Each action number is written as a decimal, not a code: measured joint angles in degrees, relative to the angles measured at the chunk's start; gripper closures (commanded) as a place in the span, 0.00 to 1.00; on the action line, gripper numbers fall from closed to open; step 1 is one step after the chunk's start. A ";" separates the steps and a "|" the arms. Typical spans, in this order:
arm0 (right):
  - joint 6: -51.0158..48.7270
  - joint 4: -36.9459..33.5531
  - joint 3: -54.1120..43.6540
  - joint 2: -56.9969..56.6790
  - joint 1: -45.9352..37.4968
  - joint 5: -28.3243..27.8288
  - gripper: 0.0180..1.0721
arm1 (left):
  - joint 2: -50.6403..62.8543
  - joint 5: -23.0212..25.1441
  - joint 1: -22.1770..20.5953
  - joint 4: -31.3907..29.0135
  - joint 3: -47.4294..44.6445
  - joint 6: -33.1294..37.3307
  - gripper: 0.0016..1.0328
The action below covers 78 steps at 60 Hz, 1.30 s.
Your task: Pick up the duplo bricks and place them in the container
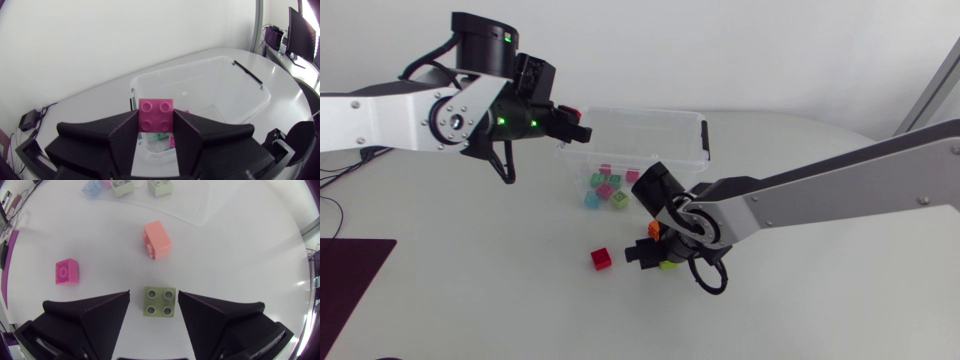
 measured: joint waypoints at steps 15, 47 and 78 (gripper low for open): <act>-0.22 -0.72 1.68 1.81 -1.31 -0.33 0.69 | 9.68 -2.78 -1.33 0.98 6.34 -3.02 0.85; -3.67 -5.99 -2.23 -12.81 -1.99 -0.24 0.75 | -0.46 0.39 -3.23 -7.58 6.27 -4.52 0.07; -10.19 -10.32 11.10 -25.27 -8.31 1.18 0.75 | -12.41 10.34 -6.67 -10.27 -22.91 11.96 0.07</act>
